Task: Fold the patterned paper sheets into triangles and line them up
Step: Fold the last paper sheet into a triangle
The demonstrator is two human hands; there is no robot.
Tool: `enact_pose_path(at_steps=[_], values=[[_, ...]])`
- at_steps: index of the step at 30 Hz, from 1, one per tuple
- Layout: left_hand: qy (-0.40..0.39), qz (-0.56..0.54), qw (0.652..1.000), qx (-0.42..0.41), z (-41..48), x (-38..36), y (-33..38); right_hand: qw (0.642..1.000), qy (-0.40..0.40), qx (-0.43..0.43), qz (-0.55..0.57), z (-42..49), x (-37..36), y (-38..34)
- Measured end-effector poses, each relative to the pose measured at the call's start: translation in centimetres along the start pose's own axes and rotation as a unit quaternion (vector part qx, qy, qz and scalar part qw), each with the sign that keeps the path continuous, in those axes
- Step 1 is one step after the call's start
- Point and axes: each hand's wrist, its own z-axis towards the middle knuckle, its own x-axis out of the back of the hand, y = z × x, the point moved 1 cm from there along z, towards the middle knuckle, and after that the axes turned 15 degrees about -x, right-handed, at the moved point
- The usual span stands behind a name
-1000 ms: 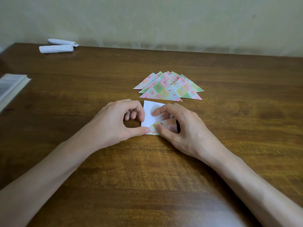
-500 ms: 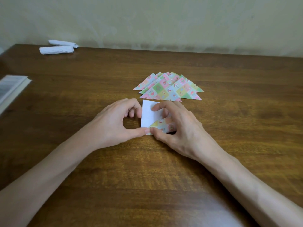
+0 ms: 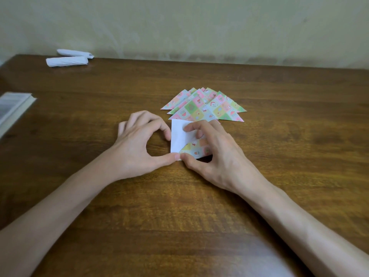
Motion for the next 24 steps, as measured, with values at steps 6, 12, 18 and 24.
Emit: enact_pose_path(at_steps=[6,12,18,24], values=[[0.008,-0.023,1.000,0.019,0.11,-0.23,-0.25,0.997,0.059,0.016,-0.047,0.05,-0.62,0.48],[0.003,-0.028,0.999,0.017,0.14,-0.04,-0.31,0.997,0.057,0.017,-0.056,-0.04,-0.14,0.46],[0.000,-0.020,1.000,0.017,0.16,-0.02,-0.16,0.997,0.049,0.001,-0.067,0.26,0.23,0.76],[0.024,-0.008,0.998,0.050,0.42,-0.51,0.54,0.997,0.038,0.001,-0.070,0.34,0.19,0.85]])
